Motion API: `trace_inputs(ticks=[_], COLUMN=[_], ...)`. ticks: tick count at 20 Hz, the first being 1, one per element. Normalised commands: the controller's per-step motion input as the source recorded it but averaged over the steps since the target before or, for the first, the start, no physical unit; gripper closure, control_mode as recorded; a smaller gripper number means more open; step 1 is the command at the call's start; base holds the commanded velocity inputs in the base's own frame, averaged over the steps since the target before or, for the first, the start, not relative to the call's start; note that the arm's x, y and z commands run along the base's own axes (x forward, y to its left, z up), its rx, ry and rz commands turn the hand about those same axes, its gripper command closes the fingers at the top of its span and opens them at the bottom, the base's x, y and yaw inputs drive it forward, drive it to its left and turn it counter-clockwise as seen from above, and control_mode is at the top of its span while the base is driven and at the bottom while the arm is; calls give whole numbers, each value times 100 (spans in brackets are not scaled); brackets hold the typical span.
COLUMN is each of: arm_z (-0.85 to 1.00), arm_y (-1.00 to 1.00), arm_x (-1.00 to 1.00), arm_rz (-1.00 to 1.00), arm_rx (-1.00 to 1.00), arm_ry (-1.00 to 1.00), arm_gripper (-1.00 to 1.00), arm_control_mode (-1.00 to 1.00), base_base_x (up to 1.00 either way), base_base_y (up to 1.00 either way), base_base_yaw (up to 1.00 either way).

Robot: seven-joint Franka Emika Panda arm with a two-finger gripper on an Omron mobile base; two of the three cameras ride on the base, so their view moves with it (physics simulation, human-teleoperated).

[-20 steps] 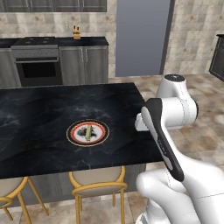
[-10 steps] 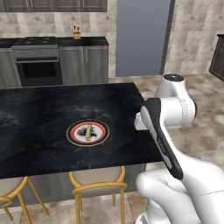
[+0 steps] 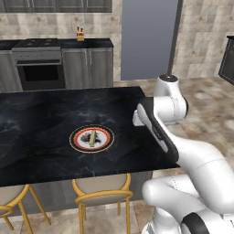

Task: Retrieve the butter from the fridge and place it on a plate on the dining table. Then retrieve the butter knife by the fridge and place it near the plate.

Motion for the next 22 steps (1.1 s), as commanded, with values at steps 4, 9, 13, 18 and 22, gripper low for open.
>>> trace_inputs(ticks=[4,9,13,18,22], arm_z=[-26,-38,-77,-54,-34], arm_y=[7,1,3,8,18], arm_x=[88,76,58,48,47], arm_rz=[0,0,0,0,0], arm_rx=[1,3,0,0,0], arm_ry=[-8,-9,-2,3,8], arm_gripper=[100,100,100,100,100], arm_control_mode=[-100,-100,-100,-100,-100], base_base_x=[0,0,0,0,0], base_base_y=[0,0,0,0,0], base_base_yaw=[0,0,0,0,0])
